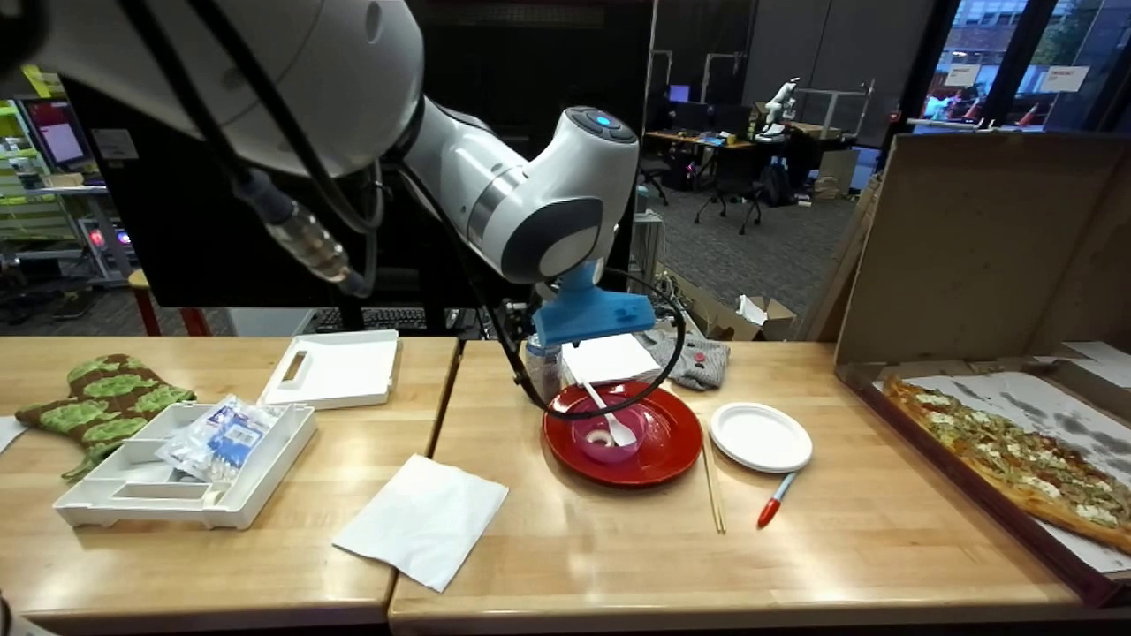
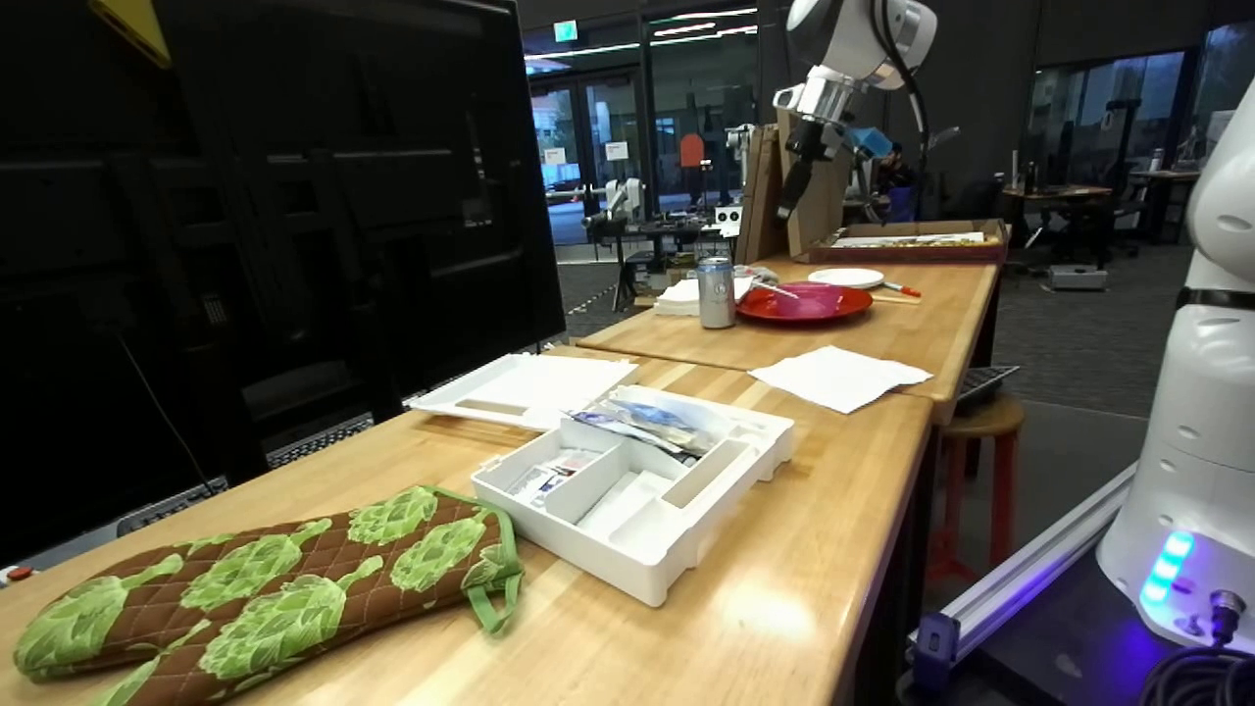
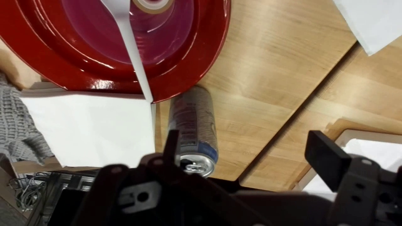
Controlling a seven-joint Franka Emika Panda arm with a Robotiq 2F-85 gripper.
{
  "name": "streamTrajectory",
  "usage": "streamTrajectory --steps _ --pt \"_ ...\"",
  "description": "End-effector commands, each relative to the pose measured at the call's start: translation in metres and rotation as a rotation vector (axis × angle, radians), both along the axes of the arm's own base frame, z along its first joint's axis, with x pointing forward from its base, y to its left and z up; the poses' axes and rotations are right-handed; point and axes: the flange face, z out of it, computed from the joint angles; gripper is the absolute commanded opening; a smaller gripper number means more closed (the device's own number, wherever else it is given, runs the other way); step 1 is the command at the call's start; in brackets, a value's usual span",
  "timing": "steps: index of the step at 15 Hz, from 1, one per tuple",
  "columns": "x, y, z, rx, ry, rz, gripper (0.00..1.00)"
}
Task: Remove the white spoon and tape from the purple bowl.
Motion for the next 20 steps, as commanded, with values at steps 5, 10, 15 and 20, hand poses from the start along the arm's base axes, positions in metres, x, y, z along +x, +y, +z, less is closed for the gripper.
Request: streamTrajectory --steps 5,10,15,20 --pt "0.038 -0.033 -0.02 -0.039 0.068 0.049 1.0" --pt "0.033 -0.036 -0.032 -0.101 0.133 0.236 1.0" --pt "0.026 -0.037 -0.024 -0.157 0.062 0.285 1.0" --pt "0.044 -0.037 -0.026 -0.144 -0.024 0.211 1.0"
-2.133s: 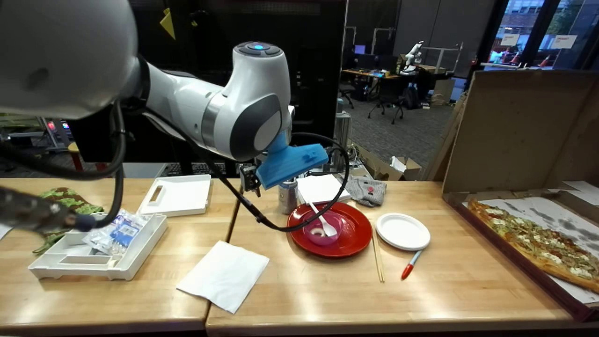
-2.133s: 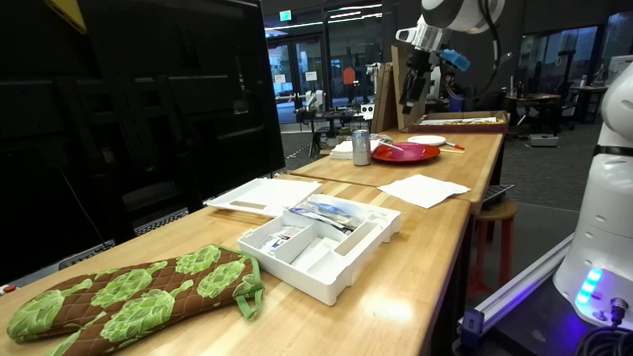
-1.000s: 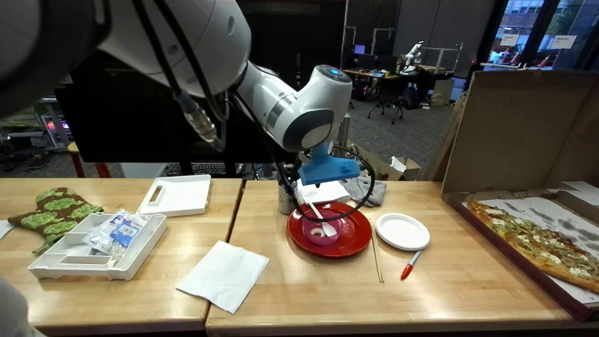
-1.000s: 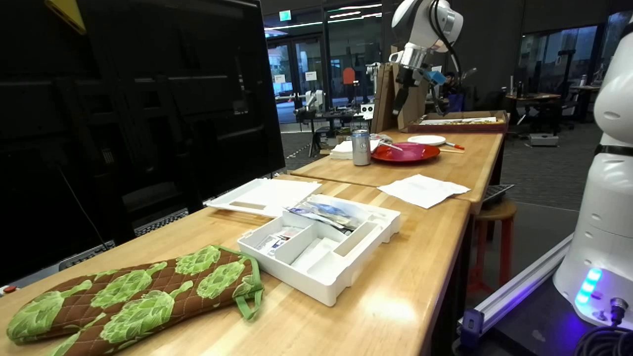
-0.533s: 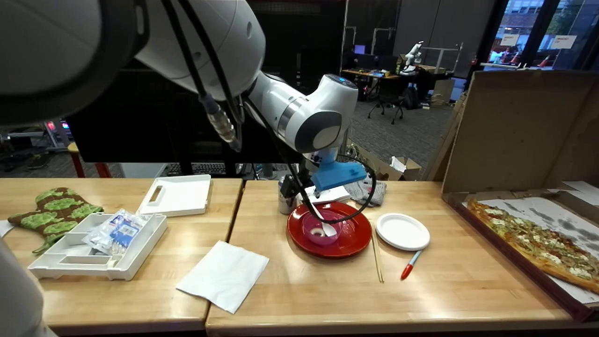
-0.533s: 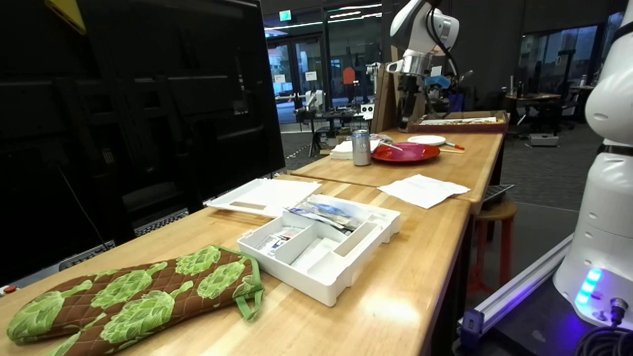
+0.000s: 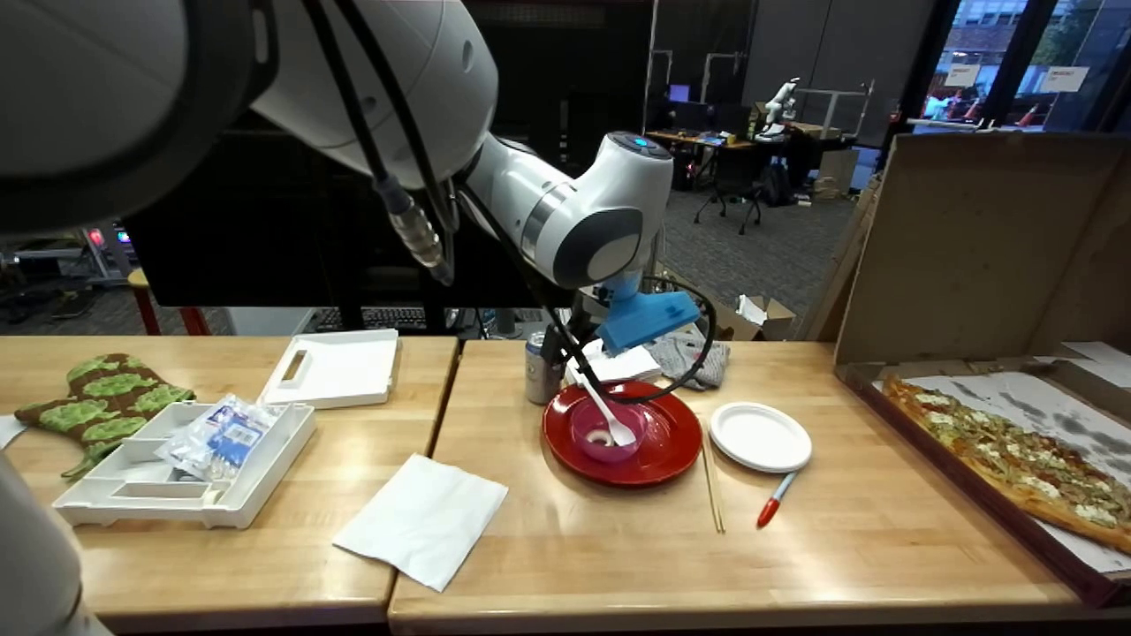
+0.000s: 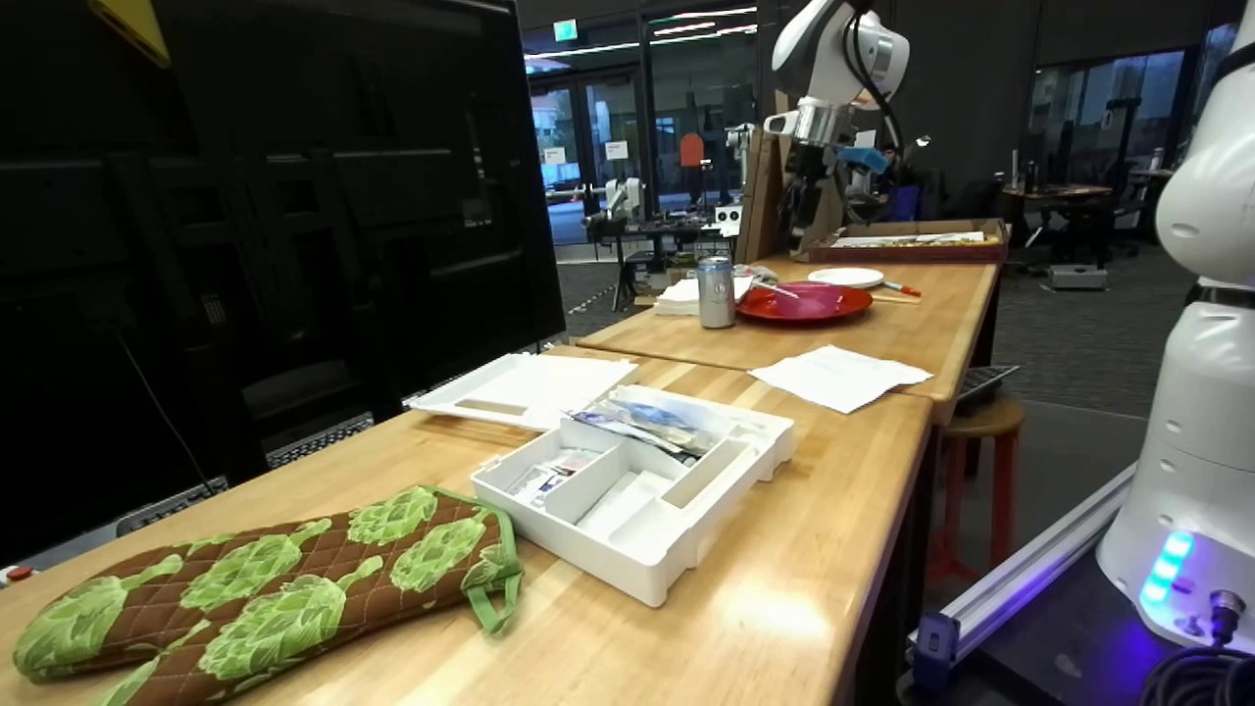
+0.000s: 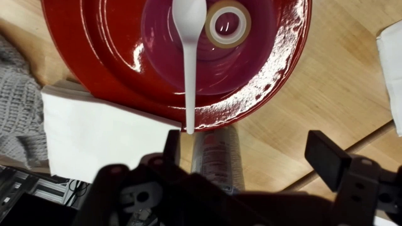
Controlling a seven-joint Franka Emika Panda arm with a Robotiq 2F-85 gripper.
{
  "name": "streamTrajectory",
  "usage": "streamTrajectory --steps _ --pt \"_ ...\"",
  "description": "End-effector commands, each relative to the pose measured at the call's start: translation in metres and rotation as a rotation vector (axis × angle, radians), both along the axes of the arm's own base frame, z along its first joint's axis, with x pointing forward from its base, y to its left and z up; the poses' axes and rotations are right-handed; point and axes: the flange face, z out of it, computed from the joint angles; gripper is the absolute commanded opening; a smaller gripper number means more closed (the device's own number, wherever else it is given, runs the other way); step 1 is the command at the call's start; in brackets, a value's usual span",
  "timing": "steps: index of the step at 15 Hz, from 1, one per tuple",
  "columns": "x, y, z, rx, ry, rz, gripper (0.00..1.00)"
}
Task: Remove the white spoon and tape from the purple bowl.
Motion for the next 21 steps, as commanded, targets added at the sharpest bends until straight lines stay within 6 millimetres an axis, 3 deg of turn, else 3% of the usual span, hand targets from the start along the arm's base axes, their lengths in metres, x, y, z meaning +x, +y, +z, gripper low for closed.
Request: streamTrajectory --steps 1,10,18,21 --pt "0.007 0.0 -0.002 0.01 -0.045 -0.03 1.0" --pt "0.024 0.005 -0.031 -0.003 -0.022 -0.054 1.0" --pt "0.02 0.009 -0.036 -0.001 -0.005 -0.033 1.0" --pt "0.028 0.014 -0.039 0.028 -0.043 -0.012 1.0"
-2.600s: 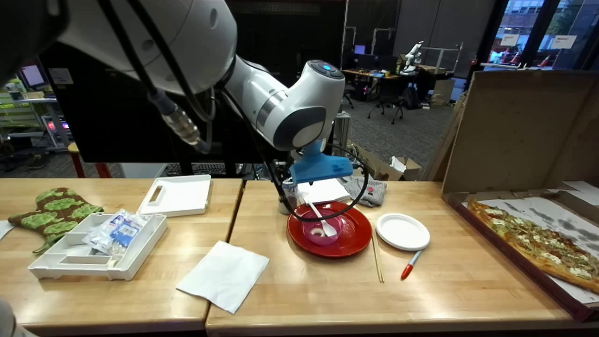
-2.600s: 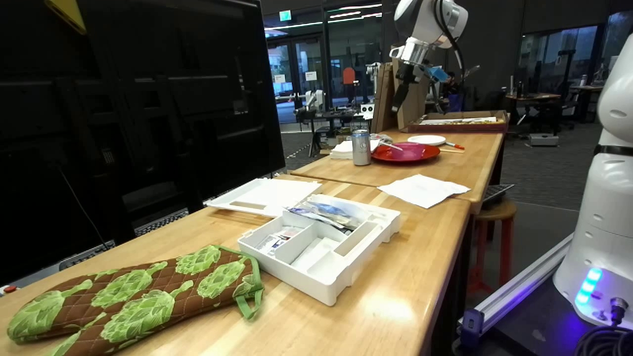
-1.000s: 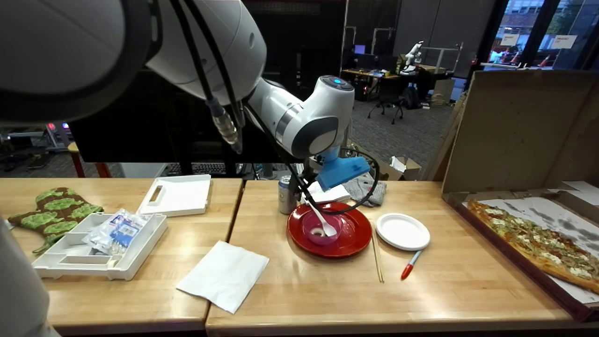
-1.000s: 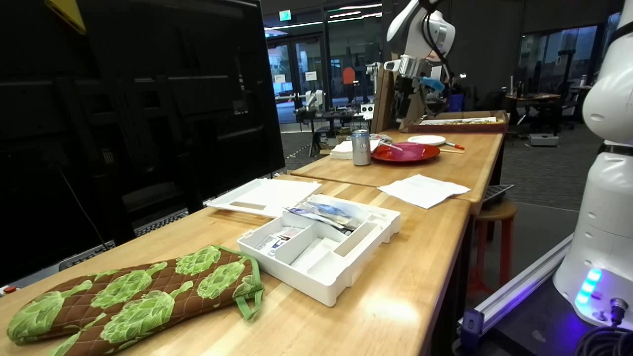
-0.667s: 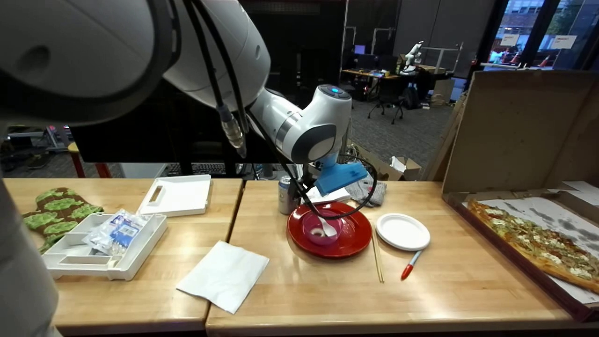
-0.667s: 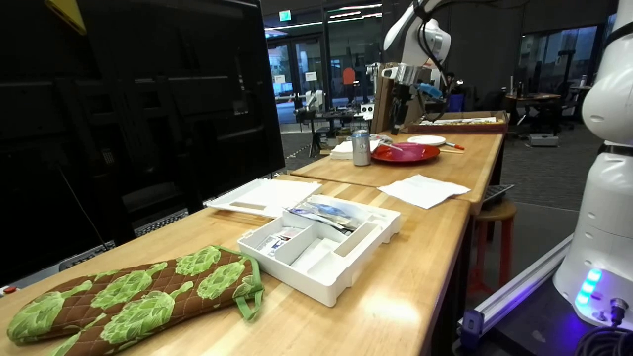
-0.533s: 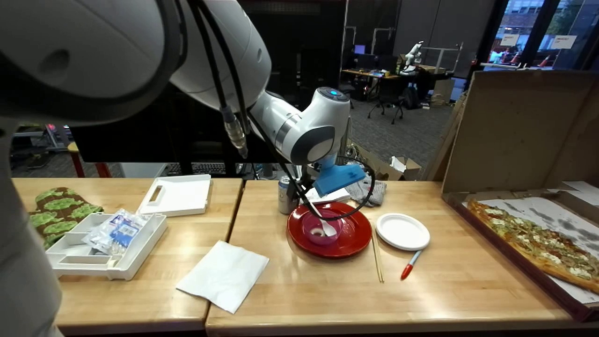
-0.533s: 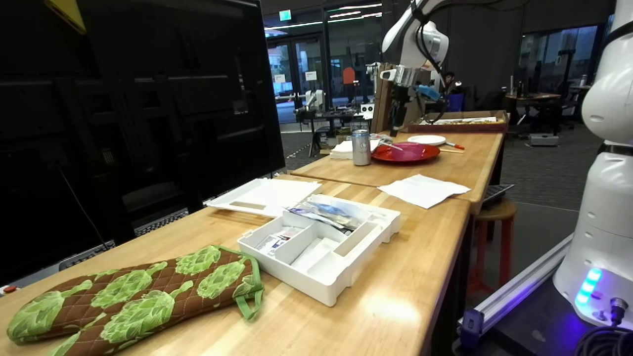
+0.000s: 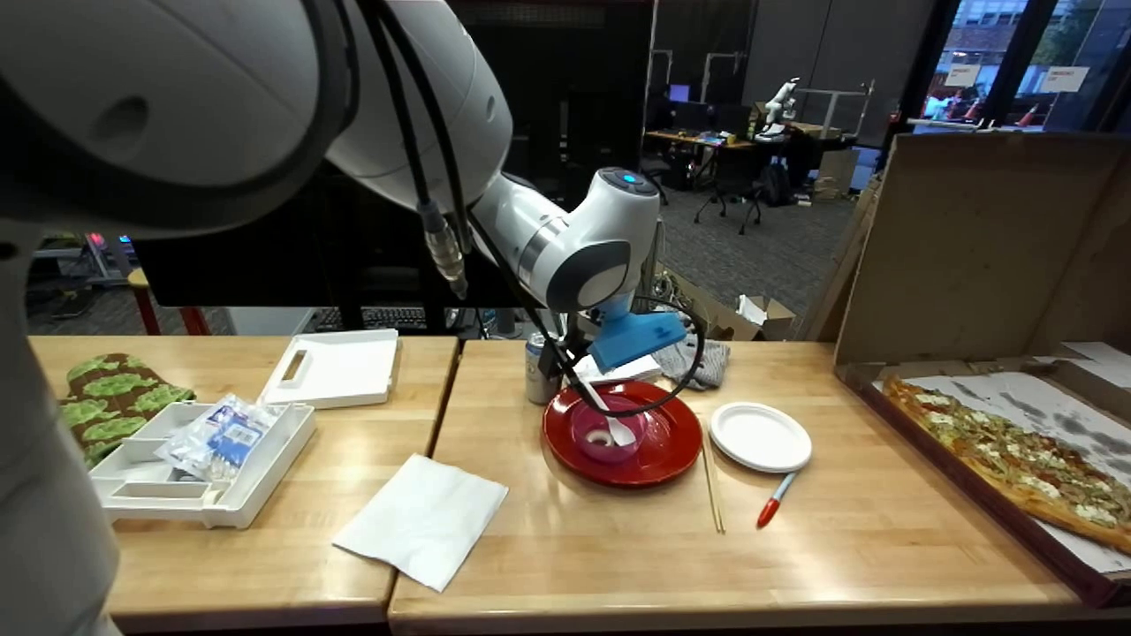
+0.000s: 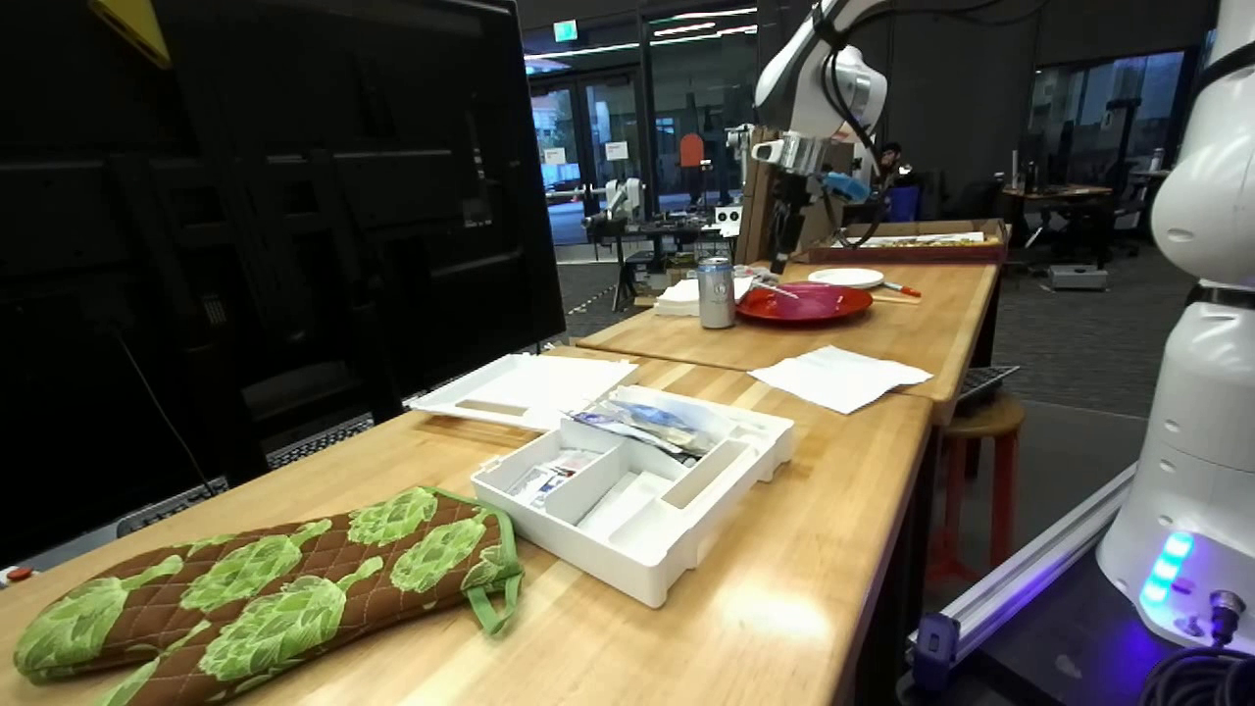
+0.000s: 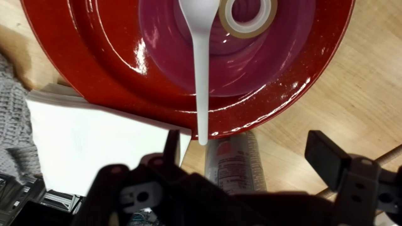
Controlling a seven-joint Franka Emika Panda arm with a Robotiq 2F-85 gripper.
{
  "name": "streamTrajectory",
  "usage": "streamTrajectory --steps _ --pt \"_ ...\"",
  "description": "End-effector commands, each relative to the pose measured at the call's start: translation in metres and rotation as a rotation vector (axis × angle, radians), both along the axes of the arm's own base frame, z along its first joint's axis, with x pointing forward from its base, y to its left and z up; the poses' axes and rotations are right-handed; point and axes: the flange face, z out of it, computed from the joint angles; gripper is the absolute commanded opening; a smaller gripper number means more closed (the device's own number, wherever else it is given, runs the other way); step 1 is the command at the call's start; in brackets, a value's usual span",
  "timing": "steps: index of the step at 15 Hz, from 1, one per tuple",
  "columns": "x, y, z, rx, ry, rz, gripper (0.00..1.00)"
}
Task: Remove the white spoon and tape from the purple bowl.
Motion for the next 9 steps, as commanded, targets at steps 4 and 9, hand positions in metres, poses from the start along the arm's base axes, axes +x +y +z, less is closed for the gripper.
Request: streamTrajectory --steps 4,9 --pt "0.017 0.008 -0.006 0.033 -0.071 0.029 1.0" --pt "0.032 0.006 -0.013 0.022 -0.114 0.007 1.0"
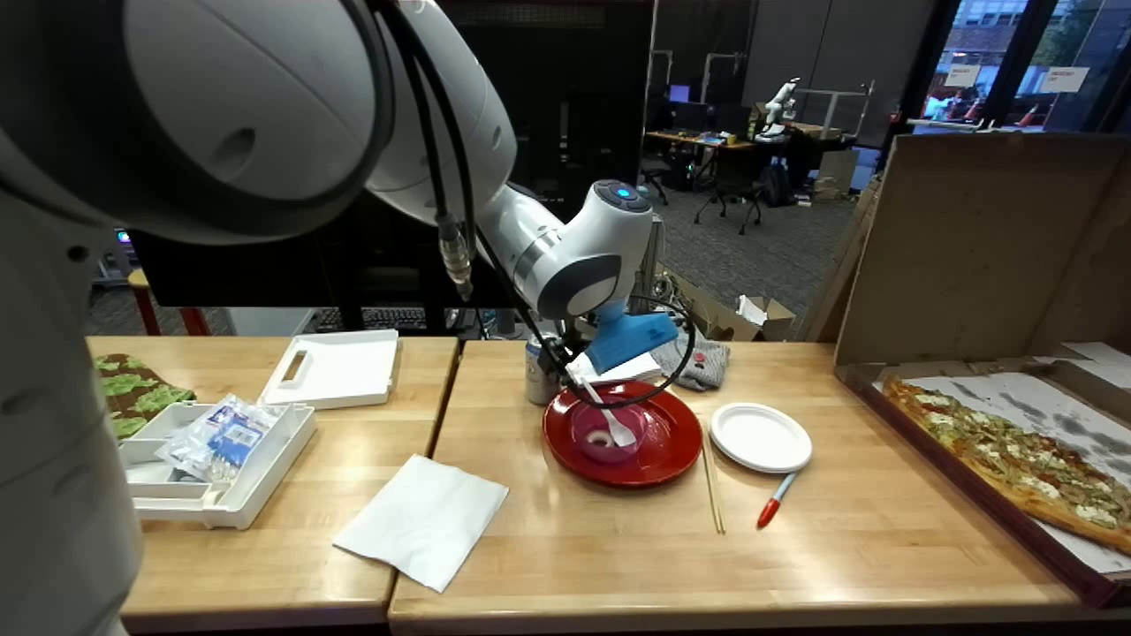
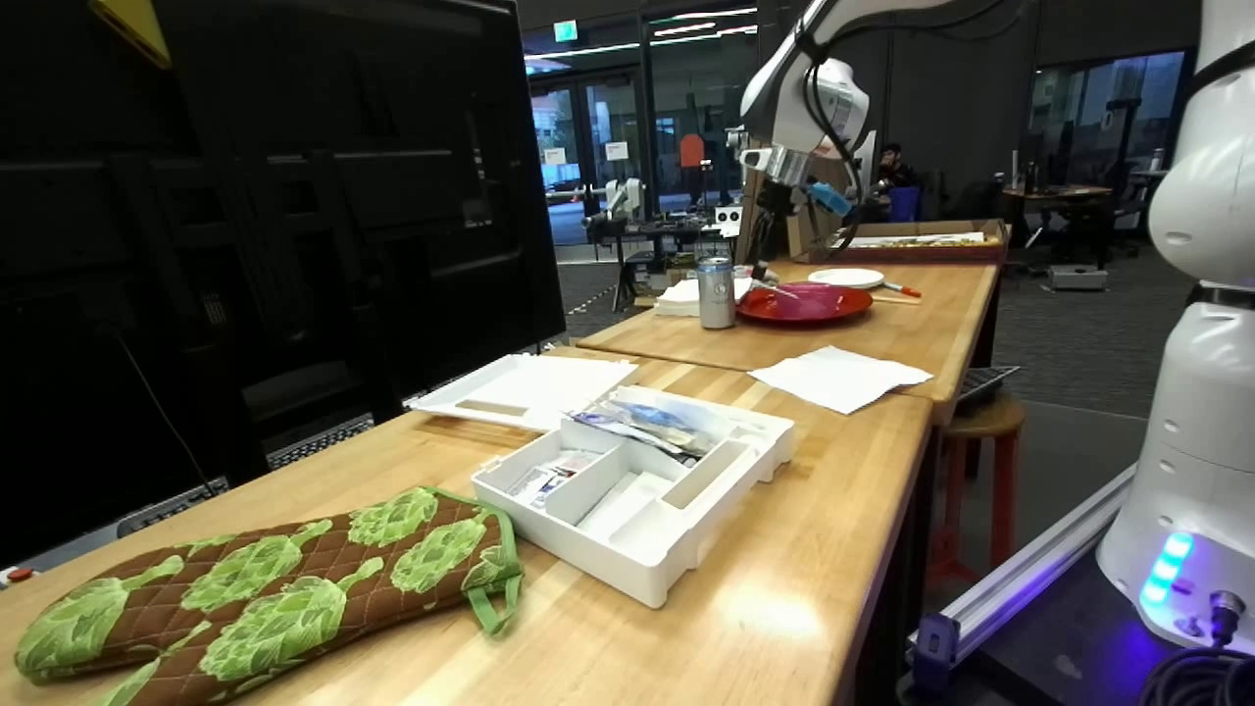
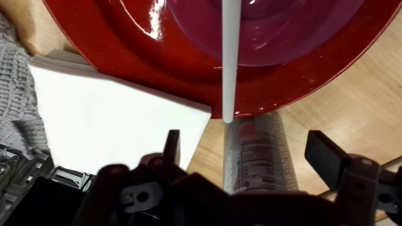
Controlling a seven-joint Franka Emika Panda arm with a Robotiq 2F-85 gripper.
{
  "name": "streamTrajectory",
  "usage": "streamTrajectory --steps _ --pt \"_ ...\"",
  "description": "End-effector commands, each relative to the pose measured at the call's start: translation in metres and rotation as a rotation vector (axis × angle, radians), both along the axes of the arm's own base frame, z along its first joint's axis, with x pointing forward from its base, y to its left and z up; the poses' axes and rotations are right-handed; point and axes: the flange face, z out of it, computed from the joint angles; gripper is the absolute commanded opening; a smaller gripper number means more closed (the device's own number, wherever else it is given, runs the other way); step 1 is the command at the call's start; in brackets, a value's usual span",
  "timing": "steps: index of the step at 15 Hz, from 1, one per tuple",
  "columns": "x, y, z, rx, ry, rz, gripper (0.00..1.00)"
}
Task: Remove the white spoon and tape from the purple bowl.
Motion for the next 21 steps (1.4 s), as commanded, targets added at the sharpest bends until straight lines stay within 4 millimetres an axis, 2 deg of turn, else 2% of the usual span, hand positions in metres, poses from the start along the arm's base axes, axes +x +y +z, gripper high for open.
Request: streamTrajectory --steps 1,13,14,15,17,21 --pt "0.012 -0.006 -0.003 0.003 -0.037 -0.011 1.0" --pt "0.022 -0.028 -0.035 0.023 0.015 -0.052 1.0" --pt "0.023 -0.029 -0.036 0.025 0.016 -0.054 0.93" --pt "0.023 -0.03 -0.037 0.026 0.017 -0.056 0.73" --pt "0.025 -0.032 -0.037 0.024 0.015 -0.057 0.61" --pt "0.027 -0.034 -0.035 0.028 0.012 -0.054 0.28"
